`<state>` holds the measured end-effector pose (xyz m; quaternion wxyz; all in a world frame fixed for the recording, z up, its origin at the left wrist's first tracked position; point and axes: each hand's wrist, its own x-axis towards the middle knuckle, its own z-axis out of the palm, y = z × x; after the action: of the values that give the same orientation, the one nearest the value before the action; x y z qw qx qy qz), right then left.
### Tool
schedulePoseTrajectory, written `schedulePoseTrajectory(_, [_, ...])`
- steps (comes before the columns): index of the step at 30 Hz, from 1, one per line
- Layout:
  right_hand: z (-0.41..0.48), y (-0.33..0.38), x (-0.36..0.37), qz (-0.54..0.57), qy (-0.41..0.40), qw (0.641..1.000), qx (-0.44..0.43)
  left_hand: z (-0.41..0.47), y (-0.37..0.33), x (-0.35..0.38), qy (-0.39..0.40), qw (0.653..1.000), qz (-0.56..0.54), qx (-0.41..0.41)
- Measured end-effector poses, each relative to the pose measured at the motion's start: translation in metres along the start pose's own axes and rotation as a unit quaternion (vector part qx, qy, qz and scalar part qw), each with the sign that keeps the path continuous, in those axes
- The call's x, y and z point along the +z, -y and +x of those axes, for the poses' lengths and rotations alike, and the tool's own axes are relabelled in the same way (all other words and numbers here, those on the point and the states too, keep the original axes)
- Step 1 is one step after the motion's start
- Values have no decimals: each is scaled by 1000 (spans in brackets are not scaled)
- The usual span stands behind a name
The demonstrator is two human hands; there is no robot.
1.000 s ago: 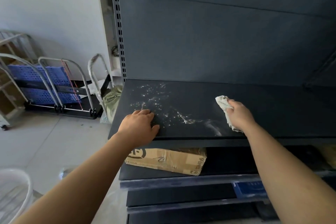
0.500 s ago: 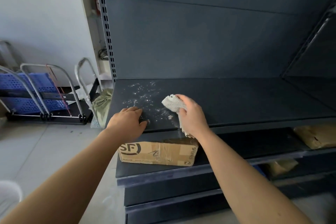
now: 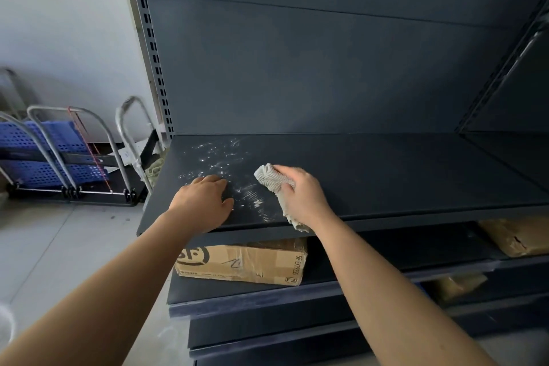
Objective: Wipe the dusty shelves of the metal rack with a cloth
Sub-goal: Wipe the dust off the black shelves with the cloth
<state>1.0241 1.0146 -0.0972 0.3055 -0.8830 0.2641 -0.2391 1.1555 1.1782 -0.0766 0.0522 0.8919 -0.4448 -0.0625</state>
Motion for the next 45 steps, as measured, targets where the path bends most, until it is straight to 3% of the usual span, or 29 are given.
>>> schedulePoseTrajectory(3, [13,-29,-33,-13,-118,992,33,11,-7,-3,-6,1000,-5,-5])
schedulePoseTrajectory(6, [19,-87,-76,-97,-212,950,209,23,-19,-2,-1,1000,-8,-17])
schedulePoseTrajectory(8, [22,-117,-98,-174,-193,921,291,31,-28,0,3,1000,-7,-27])
schedulePoseTrajectory(14, [69,-160,-121,-185,-133,917,327,47,-37,3,-2,998,-3,-64])
schedulePoseTrajectory(24, [155,-151,-72,-199,-52,952,226,56,-30,7,-46,995,-24,-89])
schedulePoseTrajectory(33, [169,-58,29,-174,44,983,33,49,-20,8,-54,992,-48,-99])
schedulePoseTrajectory(38, [162,8,71,-111,144,978,-104,32,0,6,-63,987,-42,-140])
schedulePoseTrajectory(41, [156,33,90,-12,208,966,-155,16,13,3,-58,983,-39,-171])
schedulePoseTrajectory(43, [159,33,94,47,176,972,-150,4,22,3,-63,979,-43,-187])
schedulePoseTrajectory(45, [172,26,94,37,118,984,-128,-8,30,2,-68,976,-47,-204])
